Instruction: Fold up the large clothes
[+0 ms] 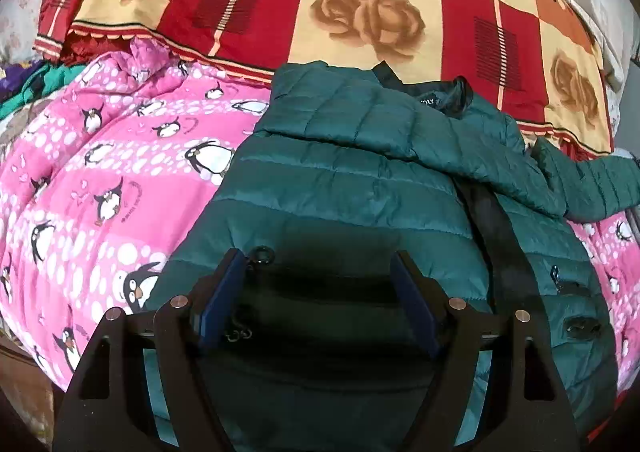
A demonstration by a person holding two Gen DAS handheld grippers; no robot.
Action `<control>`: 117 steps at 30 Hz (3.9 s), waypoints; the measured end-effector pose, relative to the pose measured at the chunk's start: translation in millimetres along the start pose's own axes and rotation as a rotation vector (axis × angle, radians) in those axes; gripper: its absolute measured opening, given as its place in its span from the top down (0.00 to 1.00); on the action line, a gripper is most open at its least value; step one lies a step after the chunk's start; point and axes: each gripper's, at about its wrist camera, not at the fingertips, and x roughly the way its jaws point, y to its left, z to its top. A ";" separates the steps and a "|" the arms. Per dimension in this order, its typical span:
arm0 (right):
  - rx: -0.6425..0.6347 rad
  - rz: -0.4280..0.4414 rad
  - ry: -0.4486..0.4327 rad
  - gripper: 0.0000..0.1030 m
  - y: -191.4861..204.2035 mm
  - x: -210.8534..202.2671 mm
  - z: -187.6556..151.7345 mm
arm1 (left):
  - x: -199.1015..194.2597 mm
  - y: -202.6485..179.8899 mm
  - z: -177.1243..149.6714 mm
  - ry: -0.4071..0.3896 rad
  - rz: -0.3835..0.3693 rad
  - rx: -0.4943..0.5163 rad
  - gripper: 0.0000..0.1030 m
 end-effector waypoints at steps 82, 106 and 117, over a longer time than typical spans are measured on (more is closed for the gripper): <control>-0.732 0.302 0.401 0.53 431.8 148.9 -318.2 | 1.5 63.3 -18.3 0.144 0.208 -0.197 0.23; -0.579 0.026 0.225 0.53 247.9 96.8 -277.0 | 8.3 0.8 106.1 -0.014 -0.018 -0.074 0.23; -0.485 0.056 0.236 0.51 219.8 97.2 -295.2 | 131.0 -72.5 178.1 0.101 -0.044 0.088 0.30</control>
